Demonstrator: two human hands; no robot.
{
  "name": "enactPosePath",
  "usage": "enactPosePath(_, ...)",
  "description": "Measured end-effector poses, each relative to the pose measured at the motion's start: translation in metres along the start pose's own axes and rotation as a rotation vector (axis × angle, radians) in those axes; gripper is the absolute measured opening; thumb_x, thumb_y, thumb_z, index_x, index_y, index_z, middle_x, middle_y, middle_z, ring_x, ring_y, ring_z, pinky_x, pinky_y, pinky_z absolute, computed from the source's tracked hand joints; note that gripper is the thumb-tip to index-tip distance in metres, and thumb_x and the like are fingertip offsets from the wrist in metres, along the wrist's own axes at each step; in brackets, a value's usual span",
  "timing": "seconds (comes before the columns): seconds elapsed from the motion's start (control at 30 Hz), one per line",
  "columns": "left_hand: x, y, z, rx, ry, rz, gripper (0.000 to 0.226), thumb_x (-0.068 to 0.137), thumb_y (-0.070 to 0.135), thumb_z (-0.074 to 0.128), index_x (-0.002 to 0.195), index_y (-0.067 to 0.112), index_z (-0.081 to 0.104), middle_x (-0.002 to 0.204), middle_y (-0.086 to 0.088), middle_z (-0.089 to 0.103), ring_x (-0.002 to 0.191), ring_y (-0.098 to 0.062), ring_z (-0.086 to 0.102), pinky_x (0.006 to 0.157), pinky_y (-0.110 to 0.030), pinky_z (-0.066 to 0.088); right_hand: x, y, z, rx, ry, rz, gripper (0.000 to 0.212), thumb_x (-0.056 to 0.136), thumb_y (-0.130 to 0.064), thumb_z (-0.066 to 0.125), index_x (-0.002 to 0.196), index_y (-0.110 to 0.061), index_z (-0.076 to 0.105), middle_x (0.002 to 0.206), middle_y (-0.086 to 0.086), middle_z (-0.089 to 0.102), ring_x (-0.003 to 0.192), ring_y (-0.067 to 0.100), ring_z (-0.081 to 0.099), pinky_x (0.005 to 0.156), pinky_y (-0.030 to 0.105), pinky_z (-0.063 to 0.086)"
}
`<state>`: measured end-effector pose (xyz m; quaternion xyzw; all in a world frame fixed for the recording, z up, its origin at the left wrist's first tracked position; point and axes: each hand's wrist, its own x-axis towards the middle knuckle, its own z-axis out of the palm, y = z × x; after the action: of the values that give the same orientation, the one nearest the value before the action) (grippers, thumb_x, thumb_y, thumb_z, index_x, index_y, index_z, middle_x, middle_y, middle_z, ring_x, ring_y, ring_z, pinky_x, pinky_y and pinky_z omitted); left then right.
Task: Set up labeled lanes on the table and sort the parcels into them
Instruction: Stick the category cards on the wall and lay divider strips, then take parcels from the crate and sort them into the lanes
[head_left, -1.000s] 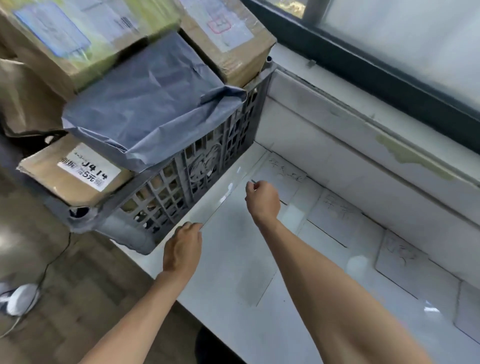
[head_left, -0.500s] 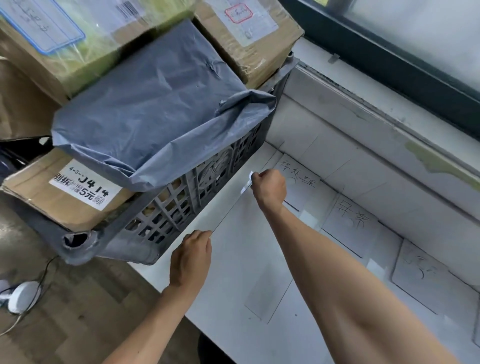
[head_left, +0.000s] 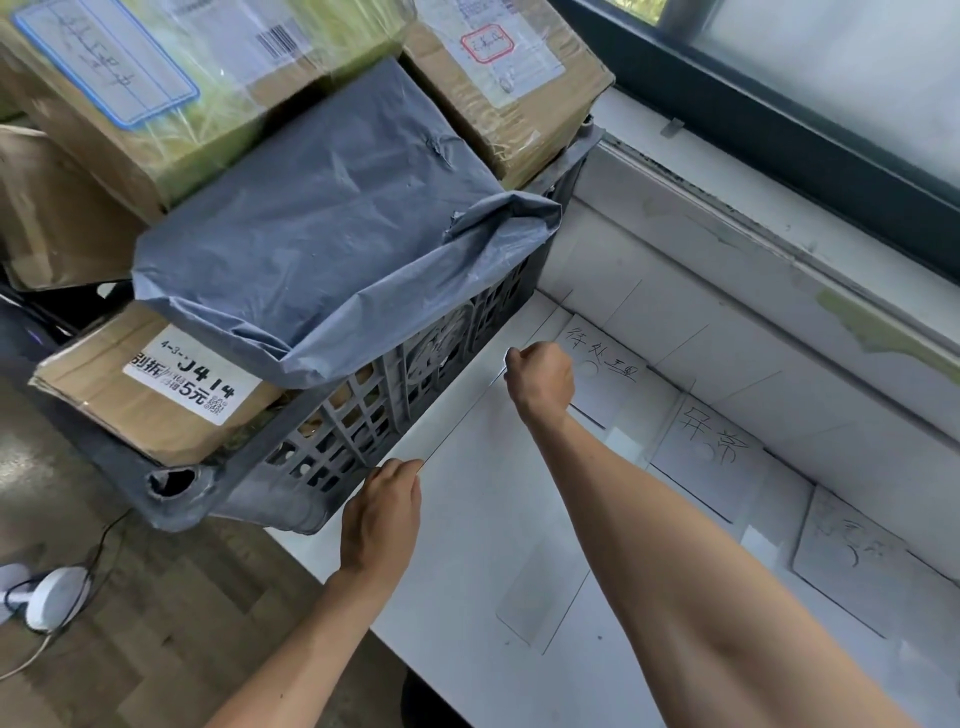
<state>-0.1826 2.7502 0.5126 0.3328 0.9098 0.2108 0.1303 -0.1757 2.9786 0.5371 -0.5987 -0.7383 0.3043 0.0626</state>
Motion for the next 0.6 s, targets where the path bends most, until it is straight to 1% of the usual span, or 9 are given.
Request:
enactPosePath(0.1, 0.001, -0.001, 0.004, -0.01, -0.021, -0.012, 0.025, 0.098, 0.008, 0.057, 0.12, 0.006, 0.068, 0.11, -0.009, 0.072, 0.097, -0.027, 0.068, 0.07, -0.035, 0.055, 0.001, -0.001, -0.002, 0.007, -0.008, -0.003, 0.031, 0.092, -0.02, 0.055, 0.079, 0.005, 0.066, 0.079, 0.016, 0.072, 0.069, 0.035, 0.062, 0.059, 0.031, 0.044)
enactPosePath(0.2, 0.0, 0.001, 0.004, -0.015, -0.042, -0.016, 0.039, 0.1, 0.021, 0.056, 0.138, 0.012, 0.055, 0.132, -0.004, 0.062, 0.12, -0.023, 0.058, 0.088, -0.036, 0.054, -0.004, 0.001, -0.007, 0.042, -0.018, -0.016, 0.047, 0.1, -0.036, 0.054, 0.082, 0.005, 0.069, 0.082, 0.015, 0.074, 0.076, 0.033, 0.069, 0.07, 0.034, 0.054)
enactPosePath(0.27, -0.007, 0.012, -0.006, -0.02, -0.003, 0.019, 0.046, 0.097, 0.024, 0.061, 0.141, 0.011, 0.053, 0.137, -0.004, 0.058, 0.126, -0.024, 0.053, 0.095, -0.037, 0.051, -0.012, 0.01, -0.019, 0.052, -0.015, -0.024, 0.052, 0.102, -0.042, 0.05, 0.082, 0.001, 0.071, 0.079, 0.012, 0.074, 0.072, 0.032, 0.07, 0.074, 0.037, 0.057)
enactPosePath(0.33, -0.019, 0.024, -0.02, -0.034, 0.046, 0.079, 0.046, 0.096, 0.025, 0.063, 0.139, 0.011, 0.055, 0.137, -0.003, 0.058, 0.127, -0.024, 0.053, 0.099, -0.036, 0.049, -0.022, 0.021, -0.031, 0.065, -0.025, -0.026, 0.05, 0.103, -0.042, 0.046, 0.079, -0.005, 0.071, 0.076, 0.006, 0.074, 0.067, 0.027, 0.069, 0.073, 0.036, 0.058)
enactPosePath(0.4, -0.033, 0.04, -0.032, -0.067, 0.078, 0.145, 0.044, 0.099, 0.03, 0.058, 0.14, 0.016, 0.054, 0.14, 0.003, 0.054, 0.13, -0.018, 0.05, 0.103, -0.031, 0.046, -0.034, 0.03, -0.045, 0.078, -0.023, -0.018, 0.045, 0.103, -0.038, 0.045, 0.078, -0.009, 0.069, 0.077, 0.003, 0.074, 0.068, 0.026, 0.069, 0.072, 0.036, 0.057)
enactPosePath(0.47, -0.048, 0.056, -0.053, -0.095, 0.09, 0.178, 0.043, 0.096, 0.036, 0.06, 0.137, 0.024, 0.058, 0.136, 0.011, 0.056, 0.126, -0.009, 0.053, 0.097, -0.022, 0.046, -0.049, 0.035, -0.064, 0.123, -0.014, -0.019, 0.039, 0.101, -0.035, 0.046, 0.077, -0.012, 0.066, 0.079, 0.003, 0.074, 0.071, 0.028, 0.069, 0.075, 0.039, 0.058)
enactPosePath(0.53, -0.06, 0.067, -0.071, -0.122, 0.128, 0.232, 0.042, 0.073, 0.036, 0.085, 0.113, 0.029, 0.074, 0.11, 0.017, 0.069, 0.098, -0.003, 0.067, 0.073, -0.014, 0.052, -0.058, 0.042, -0.077, 0.113, -0.01, -0.017, 0.037, 0.101, -0.035, 0.047, 0.076, -0.014, 0.064, 0.08, 0.003, 0.073, 0.072, 0.028, 0.069, 0.075, 0.039, 0.057)
enactPosePath(0.57, -0.065, 0.075, -0.087, -0.131, 0.143, 0.246, 0.043, 0.062, 0.035, 0.092, 0.102, 0.031, 0.077, 0.1, 0.019, 0.07, 0.086, -0.001, 0.069, 0.064, -0.012, 0.052, -0.061, 0.041, -0.089, 0.108, 0.005, -0.04, 0.037, 0.101, -0.035, 0.047, 0.076, -0.014, 0.065, 0.08, 0.003, 0.072, 0.072, 0.028, 0.068, 0.075, 0.039, 0.057)
enactPosePath(0.6, -0.071, 0.083, -0.105, -0.148, 0.18, 0.257, 0.041, 0.059, 0.034, 0.093, 0.098, 0.032, 0.078, 0.095, 0.02, 0.071, 0.081, 0.0, 0.069, 0.06, -0.013, 0.051, -0.065, 0.037, -0.104, 0.116, 0.015, -0.065, 0.037, 0.101, -0.035, 0.047, 0.077, -0.013, 0.065, 0.08, 0.005, 0.072, 0.072, 0.028, 0.069, 0.074, 0.039, 0.057)
